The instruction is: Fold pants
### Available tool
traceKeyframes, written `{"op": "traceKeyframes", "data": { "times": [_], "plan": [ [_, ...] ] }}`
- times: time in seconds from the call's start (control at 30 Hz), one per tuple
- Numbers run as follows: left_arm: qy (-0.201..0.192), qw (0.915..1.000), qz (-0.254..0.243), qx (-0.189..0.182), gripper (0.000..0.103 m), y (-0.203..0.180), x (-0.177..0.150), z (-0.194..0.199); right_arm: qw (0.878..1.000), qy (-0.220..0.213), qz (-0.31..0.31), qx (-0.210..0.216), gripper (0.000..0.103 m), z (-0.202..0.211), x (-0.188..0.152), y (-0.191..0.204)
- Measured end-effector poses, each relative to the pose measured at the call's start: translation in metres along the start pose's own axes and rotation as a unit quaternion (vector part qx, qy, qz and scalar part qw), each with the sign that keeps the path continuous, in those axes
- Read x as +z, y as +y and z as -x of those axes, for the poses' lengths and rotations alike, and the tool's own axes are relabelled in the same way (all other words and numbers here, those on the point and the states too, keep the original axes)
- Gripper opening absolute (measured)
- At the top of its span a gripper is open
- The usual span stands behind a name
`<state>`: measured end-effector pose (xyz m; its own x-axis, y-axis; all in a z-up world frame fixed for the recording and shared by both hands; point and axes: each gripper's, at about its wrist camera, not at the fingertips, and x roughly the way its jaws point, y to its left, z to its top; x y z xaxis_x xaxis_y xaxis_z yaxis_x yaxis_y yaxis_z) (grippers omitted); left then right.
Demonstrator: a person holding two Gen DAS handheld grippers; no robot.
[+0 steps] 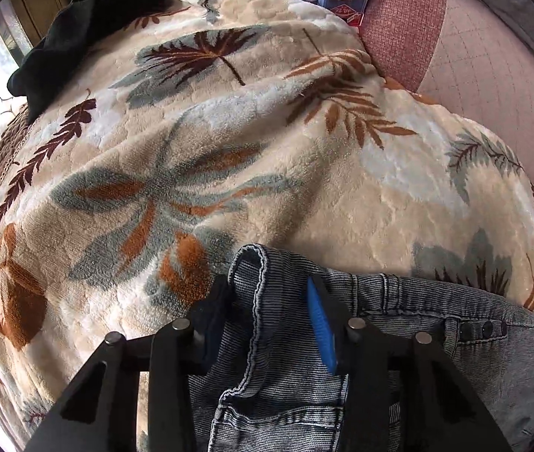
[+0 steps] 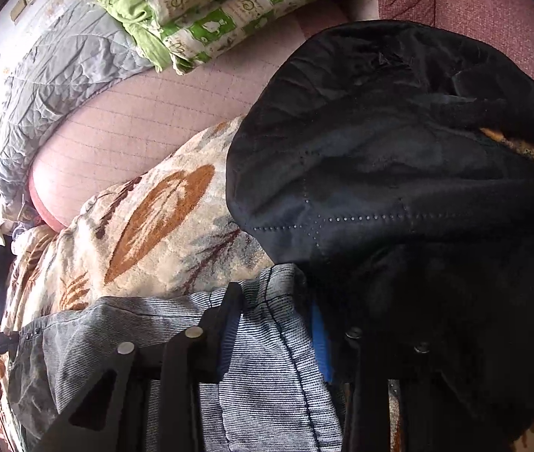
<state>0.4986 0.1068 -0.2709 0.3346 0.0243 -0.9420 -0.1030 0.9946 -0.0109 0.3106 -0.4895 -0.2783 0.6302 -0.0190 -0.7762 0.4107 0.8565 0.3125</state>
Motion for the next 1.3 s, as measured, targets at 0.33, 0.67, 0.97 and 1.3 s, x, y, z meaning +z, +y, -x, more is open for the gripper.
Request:
{"op": "traceKeyframes", "data": {
  "times": [0.33,0.67,0.97,1.3],
  "plan": [
    [-0.072,0.9958,-0.006,-0.057,0.019,0.012,-0.011,0.059,0.998,-0.049,0.032,0.030,0.020,0.051,0.000,0.016],
    [-0.145,0.9830,0.007,-0.113,0.019,0.042,-0.063,0.174,0.988,-0.123,0.004,0.090,0.020,0.154,-0.011,0.004],
    [-0.167,0.9788,0.002,-0.119,0.019,0.099,-0.187,0.224,0.989,-0.112,0.017,0.098,0.020,0.209,-0.075,-0.021],
    [-0.062,0.9933,-0.009,-0.097,0.019,0.135,-0.316,0.168,0.995,0.028,0.043,0.088,0.036,0.219,-0.164,-0.066]
  ]
}}
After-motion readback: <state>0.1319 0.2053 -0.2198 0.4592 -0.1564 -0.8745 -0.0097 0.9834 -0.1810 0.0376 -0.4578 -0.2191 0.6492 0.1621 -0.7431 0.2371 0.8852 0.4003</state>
